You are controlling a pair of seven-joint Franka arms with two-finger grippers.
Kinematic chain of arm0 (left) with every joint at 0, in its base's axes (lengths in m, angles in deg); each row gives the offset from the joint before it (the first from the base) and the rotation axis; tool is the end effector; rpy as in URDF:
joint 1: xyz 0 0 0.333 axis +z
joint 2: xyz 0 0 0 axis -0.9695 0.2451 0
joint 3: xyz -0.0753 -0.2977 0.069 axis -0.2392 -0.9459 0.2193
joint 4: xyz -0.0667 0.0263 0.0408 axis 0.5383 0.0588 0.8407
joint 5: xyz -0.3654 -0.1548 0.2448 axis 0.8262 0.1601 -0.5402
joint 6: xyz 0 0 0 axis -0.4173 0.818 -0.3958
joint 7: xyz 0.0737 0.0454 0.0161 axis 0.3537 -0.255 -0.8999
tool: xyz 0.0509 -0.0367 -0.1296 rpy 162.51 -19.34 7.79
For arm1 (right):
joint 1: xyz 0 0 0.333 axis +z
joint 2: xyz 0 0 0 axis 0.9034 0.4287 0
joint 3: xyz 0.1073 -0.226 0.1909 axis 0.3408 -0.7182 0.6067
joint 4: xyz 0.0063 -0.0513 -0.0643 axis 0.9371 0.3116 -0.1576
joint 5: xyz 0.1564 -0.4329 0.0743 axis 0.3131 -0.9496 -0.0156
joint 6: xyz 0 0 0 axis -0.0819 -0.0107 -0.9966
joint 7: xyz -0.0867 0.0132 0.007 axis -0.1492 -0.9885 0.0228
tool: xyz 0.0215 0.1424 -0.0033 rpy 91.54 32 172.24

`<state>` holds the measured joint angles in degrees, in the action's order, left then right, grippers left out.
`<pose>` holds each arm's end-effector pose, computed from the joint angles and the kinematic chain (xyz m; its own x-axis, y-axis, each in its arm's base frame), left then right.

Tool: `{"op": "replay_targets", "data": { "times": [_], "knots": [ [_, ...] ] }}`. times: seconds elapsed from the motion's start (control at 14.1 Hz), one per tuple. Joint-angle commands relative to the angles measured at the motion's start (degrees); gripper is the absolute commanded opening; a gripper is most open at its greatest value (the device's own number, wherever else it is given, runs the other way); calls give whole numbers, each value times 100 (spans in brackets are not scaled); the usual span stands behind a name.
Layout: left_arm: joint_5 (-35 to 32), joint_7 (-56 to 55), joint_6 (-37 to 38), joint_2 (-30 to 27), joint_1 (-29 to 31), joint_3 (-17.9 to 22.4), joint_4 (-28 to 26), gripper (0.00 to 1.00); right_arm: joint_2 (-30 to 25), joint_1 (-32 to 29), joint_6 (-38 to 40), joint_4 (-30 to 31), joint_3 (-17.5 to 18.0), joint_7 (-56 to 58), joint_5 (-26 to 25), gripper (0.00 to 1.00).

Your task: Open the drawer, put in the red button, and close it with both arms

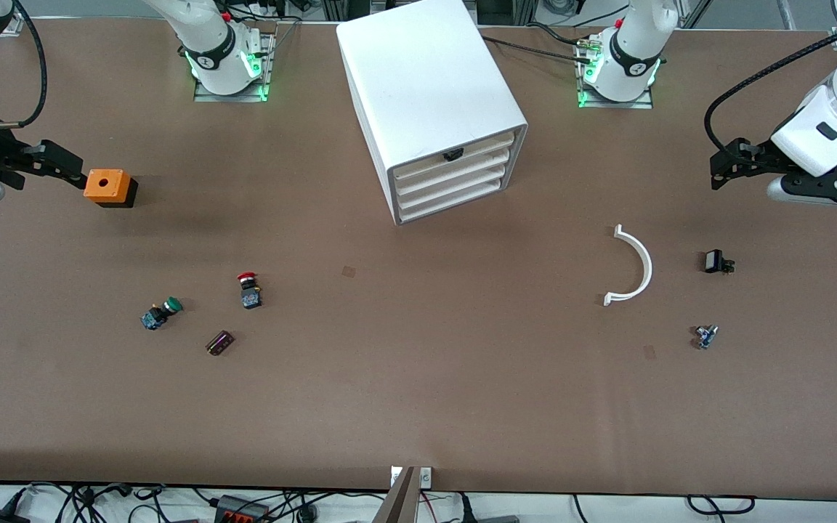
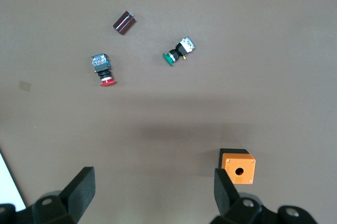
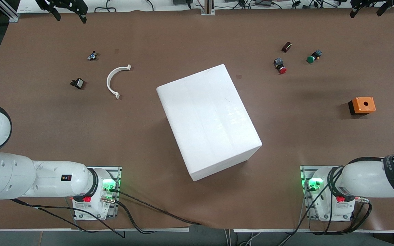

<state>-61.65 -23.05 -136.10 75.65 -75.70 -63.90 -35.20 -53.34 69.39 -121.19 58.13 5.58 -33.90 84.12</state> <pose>0.6195 -0.0413 0.5401 0.9939 -0.1043 -0.0366 -0.1057 -0.9936 -0.0406 0.6267 -0.0155 0.5337 0.9989 0.0295 -0.0356 0.0304 -0.9993 0.0227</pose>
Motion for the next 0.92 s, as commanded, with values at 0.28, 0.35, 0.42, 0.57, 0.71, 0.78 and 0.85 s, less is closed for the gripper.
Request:
{"op": "replay_targets", "data": {
  "times": [0.28,0.35,0.42,0.57,0.71,0.78,0.85],
  "knots": [
    [60,97,168,10,24,-9,118,100,-116,41,40,27,32,-19,-47,100],
    [60,97,169,11,24,-9,118,100,-107,41,49,27,40,-19,-39,100],
    [60,97,186,11,15,-9,144,100,-98,32,14,27,58,-28,5,100],
    [69,97,299,11,-11,-27,144,100,-89,32,23,27,58,-28,102,100],
    [444,115,545,11,-11,-53,188,100,-54,32,14,27,58,-10,93,100],
    [569,115,616,45,-20,-53,232,100,-54,32,-12,18,67,-10,93,100],
    [613,124,773,133,-38,-62,241,100,-28,49,-56,9,67,-10,102,100]
  ]
}}
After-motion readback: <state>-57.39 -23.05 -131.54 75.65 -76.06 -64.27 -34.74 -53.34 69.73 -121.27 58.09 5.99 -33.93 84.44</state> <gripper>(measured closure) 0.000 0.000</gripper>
